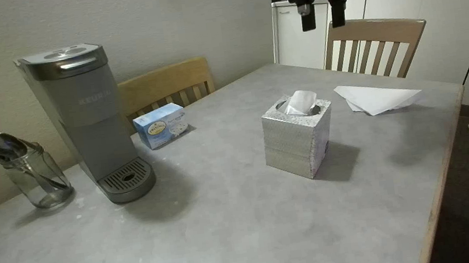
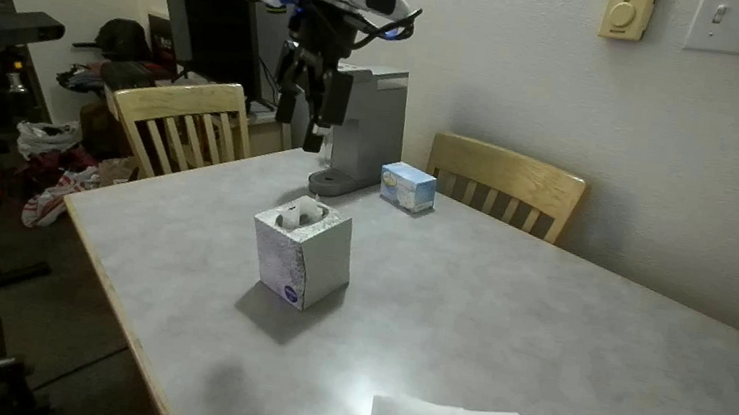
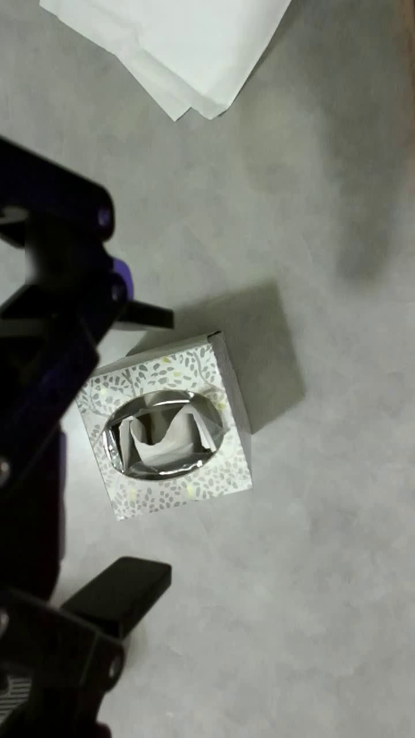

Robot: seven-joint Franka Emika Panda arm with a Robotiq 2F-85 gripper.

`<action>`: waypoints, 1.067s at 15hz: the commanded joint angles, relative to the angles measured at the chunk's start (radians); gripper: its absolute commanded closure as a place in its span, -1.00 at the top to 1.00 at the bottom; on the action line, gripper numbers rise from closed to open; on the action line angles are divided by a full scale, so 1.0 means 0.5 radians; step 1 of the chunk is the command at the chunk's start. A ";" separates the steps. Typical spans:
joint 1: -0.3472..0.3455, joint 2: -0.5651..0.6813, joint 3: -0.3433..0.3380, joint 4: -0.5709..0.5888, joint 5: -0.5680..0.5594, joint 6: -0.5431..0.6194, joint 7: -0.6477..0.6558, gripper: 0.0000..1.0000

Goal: Take one piece of tissue from the tissue box and put it on the table

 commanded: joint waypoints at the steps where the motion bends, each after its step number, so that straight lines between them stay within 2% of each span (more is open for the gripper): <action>1: -0.015 0.023 0.015 0.022 -0.002 -0.005 0.002 1.00; 5: -0.015 0.037 0.016 0.043 -0.001 -0.005 0.002 1.00; 10: -0.010 0.127 0.033 0.094 0.126 -0.027 0.121 1.00; 13: -0.001 0.170 0.034 0.086 0.126 -0.010 0.237 1.00; 16: 0.012 0.254 0.047 0.079 0.102 0.001 0.249 1.00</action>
